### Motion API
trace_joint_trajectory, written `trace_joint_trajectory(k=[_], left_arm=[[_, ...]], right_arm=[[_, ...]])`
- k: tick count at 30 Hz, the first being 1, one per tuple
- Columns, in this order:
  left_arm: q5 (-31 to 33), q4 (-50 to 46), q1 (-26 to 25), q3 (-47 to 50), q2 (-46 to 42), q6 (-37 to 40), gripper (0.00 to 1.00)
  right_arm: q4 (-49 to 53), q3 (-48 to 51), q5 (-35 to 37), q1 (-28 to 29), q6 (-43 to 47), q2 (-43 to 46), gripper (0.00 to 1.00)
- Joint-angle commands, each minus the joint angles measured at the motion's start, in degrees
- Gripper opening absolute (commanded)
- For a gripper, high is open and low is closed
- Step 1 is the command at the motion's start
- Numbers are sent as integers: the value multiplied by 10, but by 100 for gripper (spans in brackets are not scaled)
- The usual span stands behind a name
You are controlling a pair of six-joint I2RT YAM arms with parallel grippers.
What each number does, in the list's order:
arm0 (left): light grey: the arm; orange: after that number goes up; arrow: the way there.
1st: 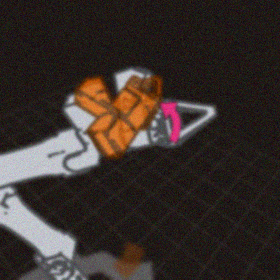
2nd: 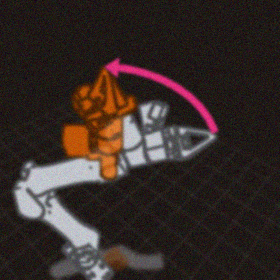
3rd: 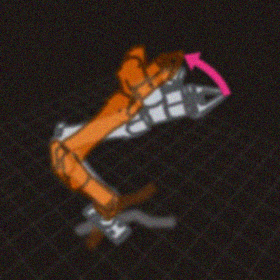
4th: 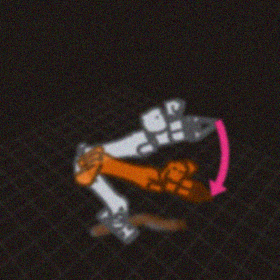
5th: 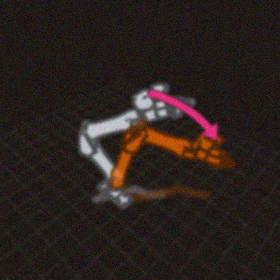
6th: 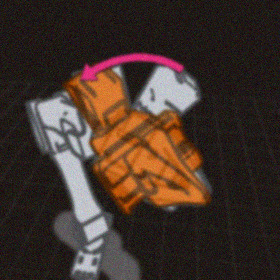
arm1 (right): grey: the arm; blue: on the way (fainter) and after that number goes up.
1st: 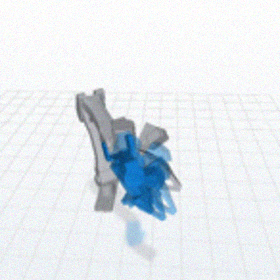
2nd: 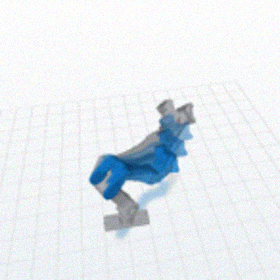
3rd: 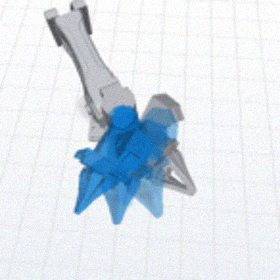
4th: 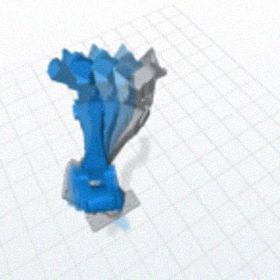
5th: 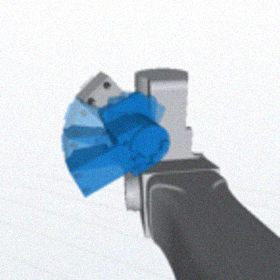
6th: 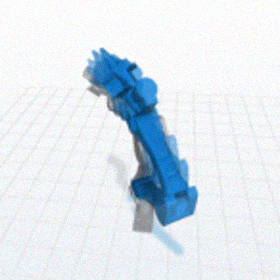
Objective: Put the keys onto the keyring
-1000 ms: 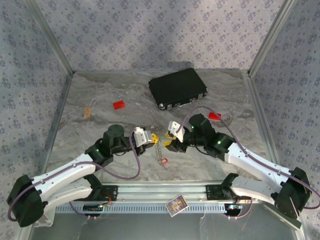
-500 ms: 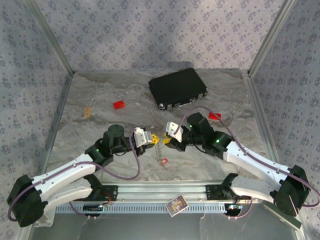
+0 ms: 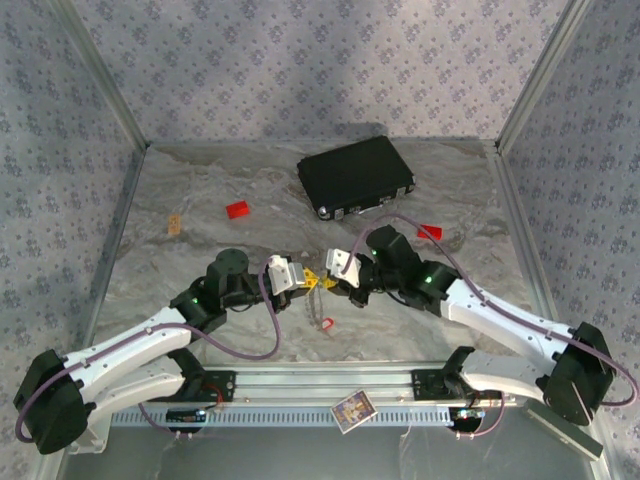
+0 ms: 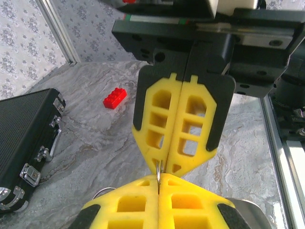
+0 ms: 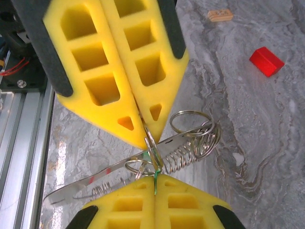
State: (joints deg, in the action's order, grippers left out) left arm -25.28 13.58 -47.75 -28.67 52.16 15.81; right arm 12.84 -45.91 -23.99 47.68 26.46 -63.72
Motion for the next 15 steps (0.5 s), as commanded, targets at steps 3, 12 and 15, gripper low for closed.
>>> trace_joint_trajectory(k=[3,12,15], left_arm=[[-13,37,-2,-20,-4,4,0],[-17,39,-2,-15,-7,2,0],[-21,43,-2,-14,-6,0,0]], right_arm=[[32,-22,-5,5,12,0,1],[15,8,-2,-11,2,61,28],[-14,16,-29,-13,-17,67,27]])
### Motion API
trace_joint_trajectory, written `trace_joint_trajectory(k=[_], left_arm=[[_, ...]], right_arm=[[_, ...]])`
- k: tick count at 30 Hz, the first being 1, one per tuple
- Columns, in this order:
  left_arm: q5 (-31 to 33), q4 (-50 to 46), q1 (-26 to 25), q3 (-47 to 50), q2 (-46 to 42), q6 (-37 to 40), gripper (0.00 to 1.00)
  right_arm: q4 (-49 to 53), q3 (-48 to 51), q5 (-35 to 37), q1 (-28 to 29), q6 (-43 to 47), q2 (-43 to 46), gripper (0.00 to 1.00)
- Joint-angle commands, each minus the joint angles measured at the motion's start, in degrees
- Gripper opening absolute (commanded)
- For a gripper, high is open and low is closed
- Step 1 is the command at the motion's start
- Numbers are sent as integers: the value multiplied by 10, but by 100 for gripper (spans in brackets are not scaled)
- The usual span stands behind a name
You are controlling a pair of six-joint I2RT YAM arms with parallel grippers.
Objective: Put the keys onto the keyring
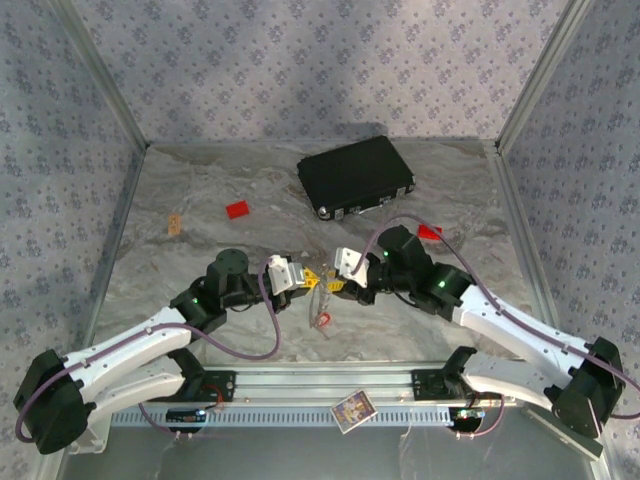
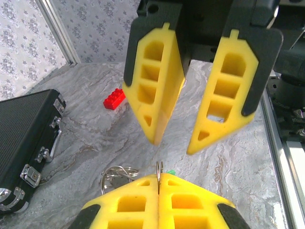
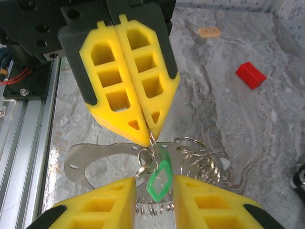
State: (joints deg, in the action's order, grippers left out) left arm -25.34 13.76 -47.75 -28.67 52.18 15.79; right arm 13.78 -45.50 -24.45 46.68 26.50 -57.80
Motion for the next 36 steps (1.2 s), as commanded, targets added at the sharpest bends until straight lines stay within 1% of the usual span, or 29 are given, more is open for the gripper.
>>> trace_joint_trajectory(k=[1,9,17,18,21,22,23,24,26,27,31,36], left_arm=[[-20,42,-2,-14,-6,-1,0],[-32,46,-2,-15,-5,-3,0],[-38,52,-2,-13,-7,-4,0],[-40,53,-2,-13,-7,-5,0],[-38,54,-2,-12,-8,-6,0],[-32,51,-2,-13,-8,-4,0],[-21,43,-2,-15,-8,-4,0],[-10,33,-2,-16,-10,-2,4],[11,3,-2,-22,-15,11,16],[19,-9,-2,-25,-17,16,20],[33,-76,-2,-40,-21,42,23],[27,-95,-2,-47,-18,47,24]], right_arm=[[-32,13,-31,-3,-23,5,27],[-71,13,-46,1,-43,-24,23],[-81,13,-52,3,-43,-40,16],[-81,12,-53,3,-43,-41,14],[-72,6,-56,3,-37,-42,2],[-65,2,-55,3,-33,-41,0],[-55,-3,-52,3,-28,-40,0],[-48,-7,-49,4,-24,-40,0],[-20,-19,-38,5,-9,-38,0],[-5,-27,-31,6,0,-39,0],[70,-69,6,13,42,-53,0],[144,-128,44,25,61,-88,0]])
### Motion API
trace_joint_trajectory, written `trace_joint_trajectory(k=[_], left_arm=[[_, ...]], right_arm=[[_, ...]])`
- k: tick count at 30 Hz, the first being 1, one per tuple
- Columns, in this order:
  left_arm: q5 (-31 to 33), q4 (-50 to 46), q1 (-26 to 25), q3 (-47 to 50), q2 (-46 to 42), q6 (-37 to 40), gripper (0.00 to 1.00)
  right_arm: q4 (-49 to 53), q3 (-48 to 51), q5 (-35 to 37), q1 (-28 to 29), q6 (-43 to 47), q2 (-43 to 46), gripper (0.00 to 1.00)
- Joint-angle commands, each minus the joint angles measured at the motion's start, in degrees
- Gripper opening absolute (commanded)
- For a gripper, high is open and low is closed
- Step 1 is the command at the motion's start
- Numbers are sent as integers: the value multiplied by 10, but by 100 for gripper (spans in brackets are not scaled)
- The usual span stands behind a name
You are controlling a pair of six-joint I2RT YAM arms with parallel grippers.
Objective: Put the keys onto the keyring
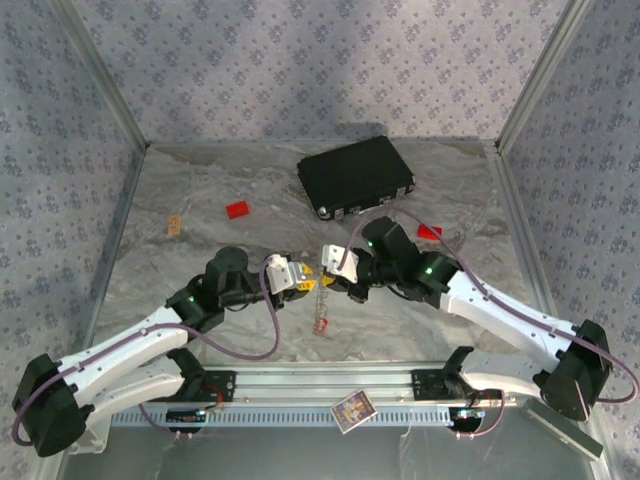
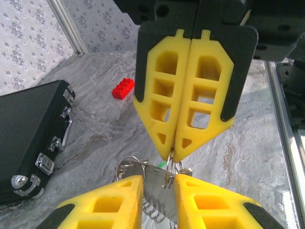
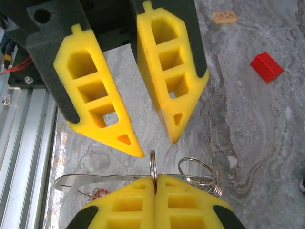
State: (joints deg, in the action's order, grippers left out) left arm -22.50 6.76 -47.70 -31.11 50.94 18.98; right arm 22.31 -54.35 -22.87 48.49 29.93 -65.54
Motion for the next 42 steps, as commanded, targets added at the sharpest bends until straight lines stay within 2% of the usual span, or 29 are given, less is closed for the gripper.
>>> trace_joint_trajectory(k=[1,10,21,31,34,37,42], left_arm=[[-6,-28,-3,-26,-3,17,24],[-36,-38,-3,-46,21,28,20],[-25,-48,-3,-34,15,25,23],[-24,-31,-2,-23,17,14,21],[-18,-34,-3,-19,15,15,23],[-12,-23,-2,-6,4,10,29],[-12,-8,4,10,-17,-4,30]], right_arm=[[67,-47,33,10,29,-16,0],[76,-76,37,31,46,-36,0],[63,-61,41,31,42,-22,0],[56,-55,34,31,37,-19,0],[56,-51,36,30,37,-17,0],[54,-45,36,28,36,-14,0],[53,-37,36,25,34,-13,0]])
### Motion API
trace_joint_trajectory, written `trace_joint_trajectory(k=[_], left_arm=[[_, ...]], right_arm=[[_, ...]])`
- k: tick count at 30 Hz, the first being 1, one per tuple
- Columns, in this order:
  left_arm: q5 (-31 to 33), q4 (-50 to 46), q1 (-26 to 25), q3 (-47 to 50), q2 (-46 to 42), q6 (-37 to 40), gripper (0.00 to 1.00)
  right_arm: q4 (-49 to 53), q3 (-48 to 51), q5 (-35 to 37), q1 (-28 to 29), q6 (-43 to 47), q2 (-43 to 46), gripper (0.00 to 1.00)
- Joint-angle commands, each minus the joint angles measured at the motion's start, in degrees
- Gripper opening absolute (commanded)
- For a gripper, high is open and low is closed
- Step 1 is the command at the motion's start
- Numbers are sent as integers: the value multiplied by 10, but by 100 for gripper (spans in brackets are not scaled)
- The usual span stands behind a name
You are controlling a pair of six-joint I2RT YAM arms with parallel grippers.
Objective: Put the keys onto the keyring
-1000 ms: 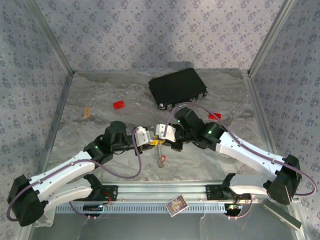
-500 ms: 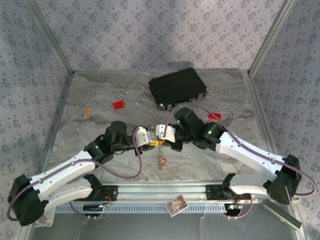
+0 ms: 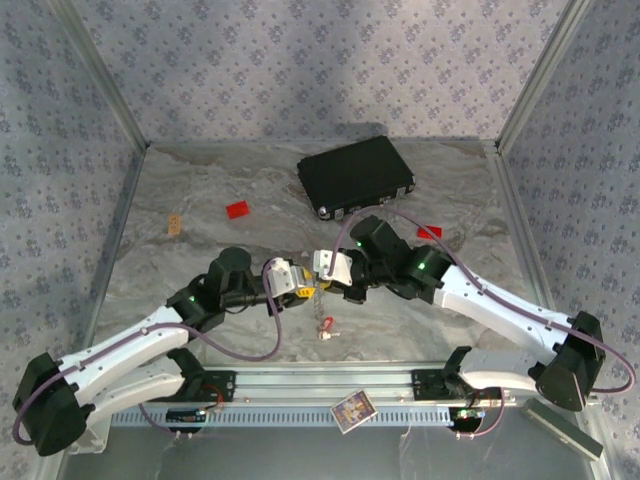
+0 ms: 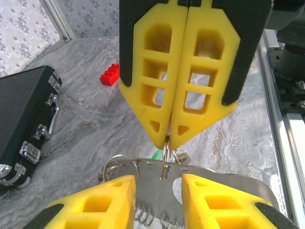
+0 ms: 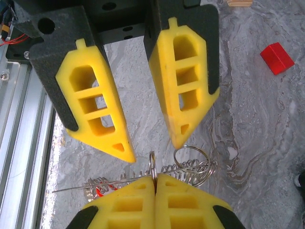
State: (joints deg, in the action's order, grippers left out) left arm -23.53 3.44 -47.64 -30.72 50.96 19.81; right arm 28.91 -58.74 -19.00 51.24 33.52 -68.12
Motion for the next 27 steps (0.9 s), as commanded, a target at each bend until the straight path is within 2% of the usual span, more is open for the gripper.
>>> trace_joint_trajectory(k=[1,20,25,27], left_arm=[[-2,25,5,7,-19,-14,30],[-41,26,11,-7,10,-23,24],[-42,44,12,-3,15,-30,18],[-43,50,13,-2,16,-32,13]], right_arm=[[-13,6,-3,-3,-3,12,0],[-28,-9,-16,10,-5,3,0],[-31,-9,-22,11,-8,1,0],[-33,-8,-25,11,-10,0,0]])
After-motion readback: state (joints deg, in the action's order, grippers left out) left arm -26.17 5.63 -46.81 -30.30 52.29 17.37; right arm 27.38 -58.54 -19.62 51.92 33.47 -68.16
